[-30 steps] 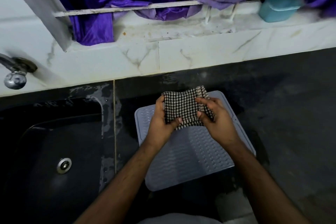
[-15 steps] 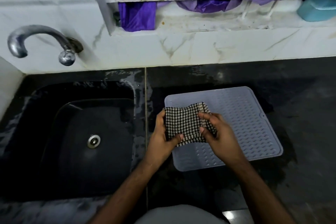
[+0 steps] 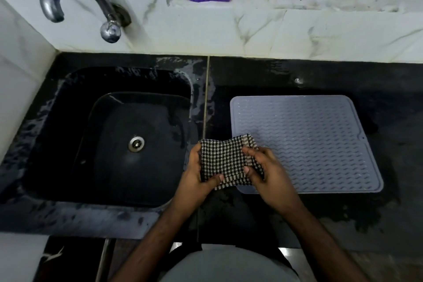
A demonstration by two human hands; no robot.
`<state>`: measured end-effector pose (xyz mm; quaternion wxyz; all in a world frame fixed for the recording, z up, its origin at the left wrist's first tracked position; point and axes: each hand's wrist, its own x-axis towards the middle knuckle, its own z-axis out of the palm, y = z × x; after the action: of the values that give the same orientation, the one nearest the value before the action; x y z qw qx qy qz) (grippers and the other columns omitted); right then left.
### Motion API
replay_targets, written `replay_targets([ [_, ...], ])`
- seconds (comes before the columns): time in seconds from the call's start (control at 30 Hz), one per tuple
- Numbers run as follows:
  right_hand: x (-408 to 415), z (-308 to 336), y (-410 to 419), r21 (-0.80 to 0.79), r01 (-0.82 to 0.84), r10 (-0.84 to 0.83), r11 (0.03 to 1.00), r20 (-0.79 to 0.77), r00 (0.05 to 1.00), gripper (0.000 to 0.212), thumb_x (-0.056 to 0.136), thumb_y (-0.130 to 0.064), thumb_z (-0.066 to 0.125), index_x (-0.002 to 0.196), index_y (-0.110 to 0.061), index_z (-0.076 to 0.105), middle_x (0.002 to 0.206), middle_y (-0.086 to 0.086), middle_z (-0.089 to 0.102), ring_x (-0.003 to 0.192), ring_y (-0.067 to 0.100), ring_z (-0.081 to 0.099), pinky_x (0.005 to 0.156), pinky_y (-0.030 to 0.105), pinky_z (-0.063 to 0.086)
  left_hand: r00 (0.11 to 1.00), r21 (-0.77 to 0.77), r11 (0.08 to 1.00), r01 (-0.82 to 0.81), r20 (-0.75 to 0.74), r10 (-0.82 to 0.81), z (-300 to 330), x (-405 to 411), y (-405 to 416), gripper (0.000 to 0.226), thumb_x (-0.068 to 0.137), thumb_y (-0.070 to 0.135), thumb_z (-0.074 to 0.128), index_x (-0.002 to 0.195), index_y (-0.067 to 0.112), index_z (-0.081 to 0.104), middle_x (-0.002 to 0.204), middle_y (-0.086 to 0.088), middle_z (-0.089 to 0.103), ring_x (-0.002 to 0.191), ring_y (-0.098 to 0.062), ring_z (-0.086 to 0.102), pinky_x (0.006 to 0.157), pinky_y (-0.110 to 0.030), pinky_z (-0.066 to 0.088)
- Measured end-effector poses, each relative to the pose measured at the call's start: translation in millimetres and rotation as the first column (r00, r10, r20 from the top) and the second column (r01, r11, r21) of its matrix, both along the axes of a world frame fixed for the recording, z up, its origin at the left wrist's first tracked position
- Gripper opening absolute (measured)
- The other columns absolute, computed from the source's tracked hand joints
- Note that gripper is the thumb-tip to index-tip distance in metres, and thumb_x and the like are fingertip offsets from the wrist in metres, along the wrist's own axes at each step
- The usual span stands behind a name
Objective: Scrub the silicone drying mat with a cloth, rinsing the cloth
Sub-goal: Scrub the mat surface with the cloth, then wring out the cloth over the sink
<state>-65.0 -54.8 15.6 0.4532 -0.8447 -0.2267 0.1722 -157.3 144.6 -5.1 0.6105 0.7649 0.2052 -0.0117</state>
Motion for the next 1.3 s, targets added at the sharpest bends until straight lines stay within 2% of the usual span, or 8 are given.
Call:
replay_targets([
  [0.2,-4,1,18,-0.047,-0.038,0.039,0.998,0.016,0.999,0.049,0.095,-0.013,0.065,0.142,-0.023,0.054,0.128,-0.006,0.05,0.12,0.001,0.05,0.105,0.019,0.042,0.999,-0.016,0.999,-0.031,-0.009,0.031,-3,-13,16,0.096,0.078,0.023,0.082,0.155,0.025,0.024,0.148,0.004,0.051,0.135,-0.013,0.051,0.114,-0.049,0.042],
  [0.4,-7,3,36,-0.037,-0.051,0.051,0.998,0.007,0.999,0.05,0.096,-0.013,0.064,0.144,-0.019,0.052,0.129,-0.002,0.05,0.123,0.008,0.051,0.108,0.028,0.042,0.998,0.004,0.999,-0.049,0.033,0.049,-3,-15,30,0.088,0.088,0.006,0.076,0.157,0.015,0.022,0.154,-0.001,0.043,0.141,-0.012,0.043,0.119,-0.045,0.035],
  [0.63,11,5,75,-0.028,0.018,-0.017,0.999,0.032,0.999,0.05,0.094,-0.013,0.066,0.142,-0.019,0.054,0.132,-0.002,0.051,0.122,0.006,0.05,0.105,0.015,0.037,0.991,-0.042,0.996,-0.08,0.102,0.084,8,9,66,0.092,0.091,0.0,0.068,0.161,0.03,0.017,0.158,0.009,0.038,0.143,-0.006,0.041,0.12,-0.039,0.035],
  [0.73,26,6,99,-0.034,0.06,-0.058,0.998,0.056,0.997,0.05,0.093,-0.013,0.068,0.141,-0.019,0.055,0.13,-0.001,0.051,0.117,0.006,0.05,0.096,0.002,0.032,0.991,-0.028,0.998,-0.061,0.115,0.064,11,31,93,0.093,0.091,-0.002,0.068,0.161,0.028,0.015,0.156,0.002,0.042,0.141,-0.011,0.045,0.119,-0.04,0.037],
  [0.9,64,10,145,-0.038,0.14,-0.137,0.989,0.08,0.987,0.049,0.093,-0.013,0.067,0.14,-0.017,0.055,0.131,0.001,0.051,0.117,0.007,0.051,0.097,0.012,0.035,0.984,0.083,0.995,-0.058,0.172,0.044,11,82,132,0.073,0.089,-0.005,0.067,0.151,0.023,0.042,0.143,0.01,0.052,0.132,-0.005,0.05,0.107,-0.01,0.039],
  [1.1,127,12,193,-0.076,0.158,-0.15,0.984,0.108,0.983,0.049,0.092,-0.01,0.067,0.14,-0.013,0.056,0.135,0.007,0.05,0.119,0.013,0.051,0.099,0.01,0.03,0.985,0.046,0.994,-0.104,0.144,0.096,9,148,172,0.066,0.09,-0.006,0.065,0.148,0.021,0.05,0.147,0.003,0.054,0.133,-0.011,0.052,0.117,-0.036,0.04],
  [1.2,162,7,212,-0.088,0.152,-0.142,0.984,0.106,0.984,0.049,0.091,-0.007,0.067,0.139,-0.01,0.056,0.133,0.012,0.051,0.123,0.021,0.053,0.103,0.014,0.03,0.983,0.007,0.993,-0.118,0.142,0.116,3,181,187,0.066,0.09,-0.009,0.063,0.147,0.022,0.049,0.148,0.003,0.053,0.135,-0.012,0.051,0.117,-0.037,0.04],
  [1.3,190,-3,224,-0.102,0.143,-0.133,0.984,0.104,0.986,0.049,0.09,-0.006,0.068,0.138,-0.009,0.057,0.132,0.013,0.052,0.123,0.024,0.053,0.105,0.016,0.031,0.981,-0.007,0.992,-0.126,0.15,0.126,-8,206,197,0.069,0.09,-0.011,0.061,0.146,0.027,0.048,0.146,0.006,0.053,0.135,-0.01,0.05,0.116,-0.028,0.039],
])
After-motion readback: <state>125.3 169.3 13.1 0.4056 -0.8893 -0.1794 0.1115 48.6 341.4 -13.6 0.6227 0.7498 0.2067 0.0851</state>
